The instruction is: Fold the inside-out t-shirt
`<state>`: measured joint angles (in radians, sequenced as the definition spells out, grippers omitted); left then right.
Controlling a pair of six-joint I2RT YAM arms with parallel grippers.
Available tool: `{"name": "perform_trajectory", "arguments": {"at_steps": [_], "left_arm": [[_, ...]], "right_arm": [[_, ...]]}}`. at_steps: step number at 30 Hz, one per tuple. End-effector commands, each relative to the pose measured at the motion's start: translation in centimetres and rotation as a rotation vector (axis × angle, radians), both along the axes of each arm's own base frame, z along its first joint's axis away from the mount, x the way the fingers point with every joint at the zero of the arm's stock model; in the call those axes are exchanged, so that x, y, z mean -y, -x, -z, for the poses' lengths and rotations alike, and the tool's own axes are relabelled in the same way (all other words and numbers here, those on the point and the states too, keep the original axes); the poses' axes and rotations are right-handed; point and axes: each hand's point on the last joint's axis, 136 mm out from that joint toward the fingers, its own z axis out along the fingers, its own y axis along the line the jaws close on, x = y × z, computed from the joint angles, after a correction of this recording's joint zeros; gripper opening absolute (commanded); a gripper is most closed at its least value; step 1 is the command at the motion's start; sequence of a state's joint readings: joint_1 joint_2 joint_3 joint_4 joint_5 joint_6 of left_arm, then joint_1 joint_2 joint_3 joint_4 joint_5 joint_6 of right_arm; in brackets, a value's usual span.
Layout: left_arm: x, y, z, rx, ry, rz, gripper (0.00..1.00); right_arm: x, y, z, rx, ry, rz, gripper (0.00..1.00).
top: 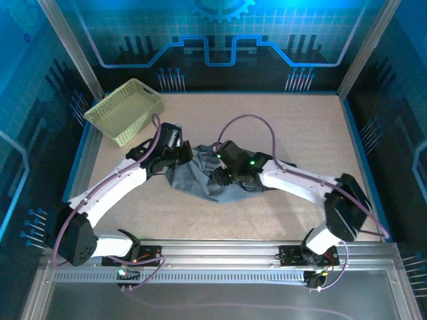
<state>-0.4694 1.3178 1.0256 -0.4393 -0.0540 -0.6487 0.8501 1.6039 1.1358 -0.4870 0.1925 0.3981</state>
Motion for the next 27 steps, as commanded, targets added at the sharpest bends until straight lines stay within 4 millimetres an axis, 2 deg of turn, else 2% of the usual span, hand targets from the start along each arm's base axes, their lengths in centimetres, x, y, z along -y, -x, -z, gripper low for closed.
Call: {"name": "perform_trajectory", "arguments": {"at_steps": [1,6,10,16,18,20,22,25,27], "left_arm": [[0.1,0.2,0.1,-0.004,0.017,0.009,0.00],[0.1,0.3,0.0,-0.001,0.031,0.006,0.00],[0.3,0.5,0.0,-0.003,0.041,0.013,0.00],[0.3,1.0,0.1,0.008,0.066,0.021,0.00],[0.2,1.1,0.1,0.010,0.062,0.020,0.00],[0.2,1.2,0.1,0.009,0.053,0.024,0.00],[0.0,1.2,0.0,0.010,0.042,0.021,0.00],[-0.5,1.0,0.1,0.010,0.029,0.009,0.00],[-0.8,0.7,0.1,0.005,0.032,-0.005,0.00]], "right_arm": [[-1.4,-0.6,1.3,-0.034,-0.027,0.042,0.41],[-0.9,-2.8,3.2,-0.043,0.051,0.106,0.37],[-0.2,-4.5,3.7,-0.004,0.107,0.149,0.34],[0.7,-6.5,5.3,-0.042,0.141,0.212,0.34],[0.8,-6.9,5.5,-0.048,0.158,0.216,0.30],[0.7,-6.9,4.9,-0.034,0.151,0.216,0.24],[0.6,-6.8,3.8,-0.019,0.131,0.211,0.13],[0.4,-6.1,0.9,0.019,0.092,0.181,0.01],[0.1,-5.1,-1.4,0.053,0.066,0.140,0.00]]}}
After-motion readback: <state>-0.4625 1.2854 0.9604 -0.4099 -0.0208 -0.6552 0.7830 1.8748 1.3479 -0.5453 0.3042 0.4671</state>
